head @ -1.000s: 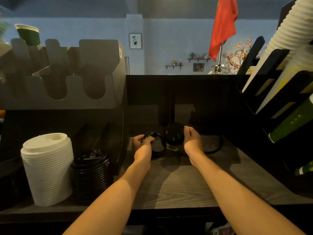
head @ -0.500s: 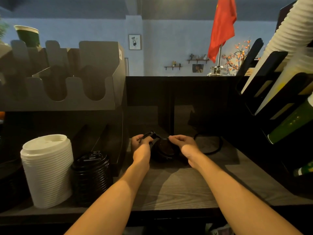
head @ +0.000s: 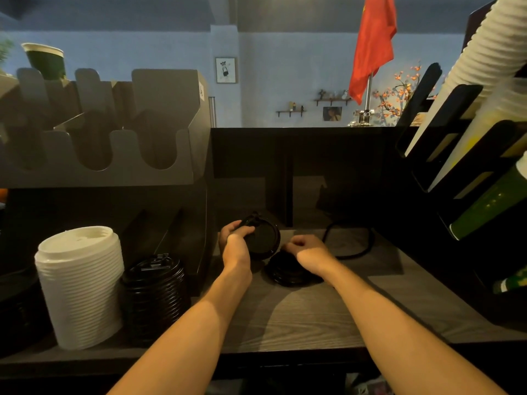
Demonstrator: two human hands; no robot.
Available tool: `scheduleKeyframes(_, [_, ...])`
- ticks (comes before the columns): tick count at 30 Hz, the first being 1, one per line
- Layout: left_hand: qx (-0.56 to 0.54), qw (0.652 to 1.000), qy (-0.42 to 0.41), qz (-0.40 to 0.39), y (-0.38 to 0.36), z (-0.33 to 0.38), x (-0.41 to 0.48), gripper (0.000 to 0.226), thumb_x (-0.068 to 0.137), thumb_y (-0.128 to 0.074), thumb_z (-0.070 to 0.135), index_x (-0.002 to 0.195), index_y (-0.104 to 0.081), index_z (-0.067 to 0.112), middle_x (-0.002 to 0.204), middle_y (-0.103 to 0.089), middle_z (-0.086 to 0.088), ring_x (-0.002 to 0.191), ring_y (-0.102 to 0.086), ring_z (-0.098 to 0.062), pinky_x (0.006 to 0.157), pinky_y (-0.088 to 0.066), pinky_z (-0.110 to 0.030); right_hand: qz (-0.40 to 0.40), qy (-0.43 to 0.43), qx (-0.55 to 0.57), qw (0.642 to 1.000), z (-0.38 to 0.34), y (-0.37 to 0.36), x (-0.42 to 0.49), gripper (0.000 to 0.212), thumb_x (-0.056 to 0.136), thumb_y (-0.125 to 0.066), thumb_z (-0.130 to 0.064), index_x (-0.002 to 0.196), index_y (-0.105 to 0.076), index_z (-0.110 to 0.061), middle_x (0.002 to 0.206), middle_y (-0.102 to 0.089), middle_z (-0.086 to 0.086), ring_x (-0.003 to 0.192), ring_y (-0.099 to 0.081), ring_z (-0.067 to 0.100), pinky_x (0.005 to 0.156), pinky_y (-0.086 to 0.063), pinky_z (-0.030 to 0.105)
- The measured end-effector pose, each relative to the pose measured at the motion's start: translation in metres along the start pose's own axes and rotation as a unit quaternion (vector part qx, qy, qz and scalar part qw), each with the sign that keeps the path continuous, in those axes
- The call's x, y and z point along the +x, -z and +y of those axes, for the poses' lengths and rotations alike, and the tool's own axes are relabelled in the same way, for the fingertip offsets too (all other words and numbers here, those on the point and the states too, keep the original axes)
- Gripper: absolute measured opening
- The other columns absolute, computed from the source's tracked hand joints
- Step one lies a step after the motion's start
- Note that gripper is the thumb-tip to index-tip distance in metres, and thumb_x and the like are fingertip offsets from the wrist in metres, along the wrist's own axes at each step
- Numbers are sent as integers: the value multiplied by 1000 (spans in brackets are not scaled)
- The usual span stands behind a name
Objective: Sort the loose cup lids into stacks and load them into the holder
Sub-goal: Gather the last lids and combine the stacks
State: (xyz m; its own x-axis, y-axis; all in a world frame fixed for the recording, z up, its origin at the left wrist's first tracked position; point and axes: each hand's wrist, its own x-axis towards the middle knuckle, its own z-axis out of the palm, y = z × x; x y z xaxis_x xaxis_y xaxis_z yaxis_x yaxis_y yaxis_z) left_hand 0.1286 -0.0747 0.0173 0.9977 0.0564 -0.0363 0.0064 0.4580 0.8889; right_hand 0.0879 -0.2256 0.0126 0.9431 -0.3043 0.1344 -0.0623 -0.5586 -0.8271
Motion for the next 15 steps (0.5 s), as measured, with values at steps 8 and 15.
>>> scheduleKeyframes(8, [45,996,-61,-56,0,1,-14,36,88,-66,6,121,-62,18,117,-63,-7,103,-62,-22,69,-51,-28,23,100,168,981,-18,-3,-19,24,98,-58,-41,118,-62,-29,111,-65,-4,102,-62,10,85,-50,24])
scheduleKeyframes(15, [118,980,-137,-83,8,4,-39,30,96,-65,17,124,-52,19,113,-66,-6,102,-66,-26,88,-55,-43,94,153,188,966,-30,-9,-46,31,91,-71,-23,120,-62,-27,108,-64,-12,99,-61,0,75,-51,11])
